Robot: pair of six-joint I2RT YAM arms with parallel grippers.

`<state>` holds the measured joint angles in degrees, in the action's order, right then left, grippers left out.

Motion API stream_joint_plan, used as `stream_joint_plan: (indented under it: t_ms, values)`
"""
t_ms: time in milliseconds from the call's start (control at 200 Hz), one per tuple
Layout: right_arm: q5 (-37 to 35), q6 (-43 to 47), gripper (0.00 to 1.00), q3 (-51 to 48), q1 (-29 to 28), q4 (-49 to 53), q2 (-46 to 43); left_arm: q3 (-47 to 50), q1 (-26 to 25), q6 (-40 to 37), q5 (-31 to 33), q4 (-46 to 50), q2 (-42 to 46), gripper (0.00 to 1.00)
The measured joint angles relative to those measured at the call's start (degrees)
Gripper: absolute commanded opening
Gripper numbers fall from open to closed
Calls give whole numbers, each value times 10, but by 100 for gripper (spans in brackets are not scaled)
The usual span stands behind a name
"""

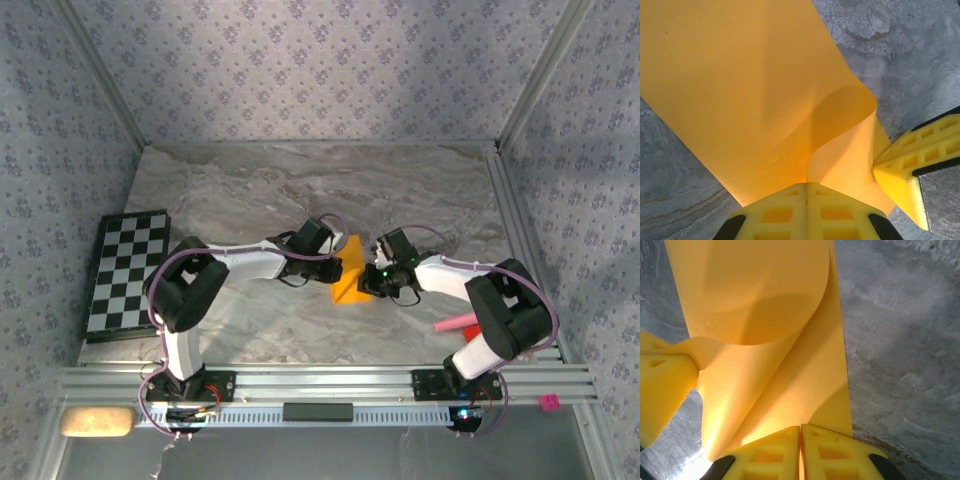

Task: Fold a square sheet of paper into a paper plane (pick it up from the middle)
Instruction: Fold the triangle a second time at the center of the table.

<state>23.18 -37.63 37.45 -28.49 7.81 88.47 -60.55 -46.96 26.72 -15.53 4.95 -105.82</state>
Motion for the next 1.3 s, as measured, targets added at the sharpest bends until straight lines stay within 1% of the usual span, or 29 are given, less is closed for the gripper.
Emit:
stream_joint_plan:
  t_ms: [590, 1304]
  values:
    - [0, 0, 12, 3, 0, 4, 2, -3, 1, -8, 25, 11, -5, 4]
    - [1, 0, 12, 7, 0, 10, 5, -3, 6, 3, 28, 14, -5, 4]
